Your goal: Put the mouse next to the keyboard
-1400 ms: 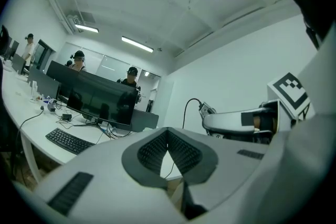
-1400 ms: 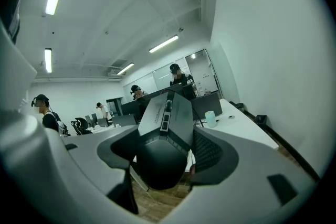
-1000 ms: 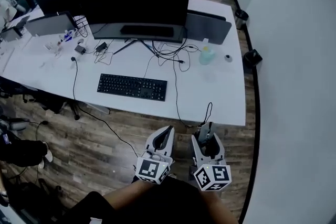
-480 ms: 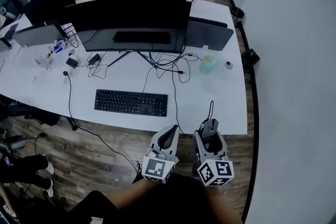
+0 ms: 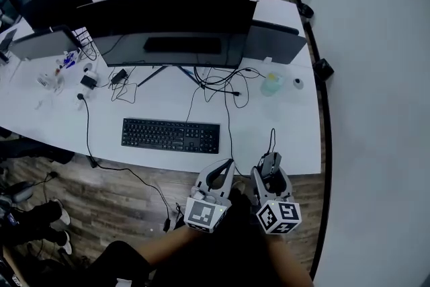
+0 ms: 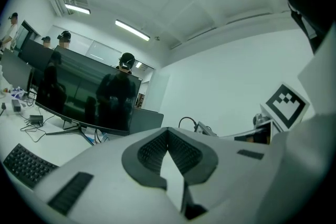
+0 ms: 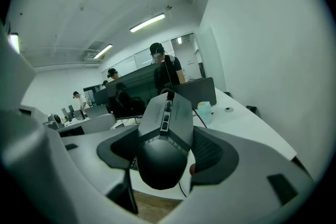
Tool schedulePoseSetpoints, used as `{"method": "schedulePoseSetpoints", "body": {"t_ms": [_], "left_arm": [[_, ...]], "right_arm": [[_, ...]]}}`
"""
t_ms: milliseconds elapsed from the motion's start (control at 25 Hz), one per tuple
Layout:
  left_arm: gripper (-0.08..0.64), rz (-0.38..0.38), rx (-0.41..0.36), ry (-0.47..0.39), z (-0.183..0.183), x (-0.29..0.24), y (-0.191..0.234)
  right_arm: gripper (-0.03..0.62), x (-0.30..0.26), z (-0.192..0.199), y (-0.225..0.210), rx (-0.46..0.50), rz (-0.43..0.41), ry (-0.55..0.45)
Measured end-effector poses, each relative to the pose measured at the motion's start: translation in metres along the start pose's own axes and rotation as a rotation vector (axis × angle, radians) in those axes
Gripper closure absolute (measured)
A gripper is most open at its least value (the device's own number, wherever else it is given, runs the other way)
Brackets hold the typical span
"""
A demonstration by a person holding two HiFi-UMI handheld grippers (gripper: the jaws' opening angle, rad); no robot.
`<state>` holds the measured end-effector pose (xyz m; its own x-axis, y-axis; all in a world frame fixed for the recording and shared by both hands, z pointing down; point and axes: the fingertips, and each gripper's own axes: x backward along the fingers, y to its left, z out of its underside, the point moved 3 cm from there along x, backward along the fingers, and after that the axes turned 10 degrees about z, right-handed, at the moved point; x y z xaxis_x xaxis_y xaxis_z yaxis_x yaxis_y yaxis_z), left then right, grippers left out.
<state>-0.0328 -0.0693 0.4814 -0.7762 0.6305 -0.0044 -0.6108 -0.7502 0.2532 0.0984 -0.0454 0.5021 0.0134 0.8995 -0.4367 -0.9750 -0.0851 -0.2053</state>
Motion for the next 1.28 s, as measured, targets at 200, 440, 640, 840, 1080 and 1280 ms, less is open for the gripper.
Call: {"method": "schedulePoseSetpoints", "body": {"t_ms": [200,440,640,840,1080,1280], "left_arm": [[0.557,-0.029,0.036,0.009,0.004,-0.006,0.011],[0.557,-0.034,0.029,0.029,0.014,-0.023,0.018],[0.557,-0.058,0.02,0.038,0.016,-0.043,0.03],[0.557,-0.085,0.017,0.057,0.02,-0.076,0.043],[0.557,-0.091,-0.005,0.1,0.024,-0.111,0.056],[0.557,-0.127,0.0,0.159,0.041,-0.128,0.065]], "right_arm": [[0.279,-0.016,0.01,-0.008,0.008,0.03,0.025],[0.279,-0.041,0.019,-0.02,0.021,0.037,0.054],[0.279,-0.066,0.027,-0.032,0.048,0.032,0.087],[0.279,-0.095,0.034,-0.047,0.067,0.013,0.139],[0.279,-0.136,0.049,-0.064,0.105,0.011,0.212],[0.278,-0.164,0.063,-0.072,0.125,-0.002,0.287]]}}
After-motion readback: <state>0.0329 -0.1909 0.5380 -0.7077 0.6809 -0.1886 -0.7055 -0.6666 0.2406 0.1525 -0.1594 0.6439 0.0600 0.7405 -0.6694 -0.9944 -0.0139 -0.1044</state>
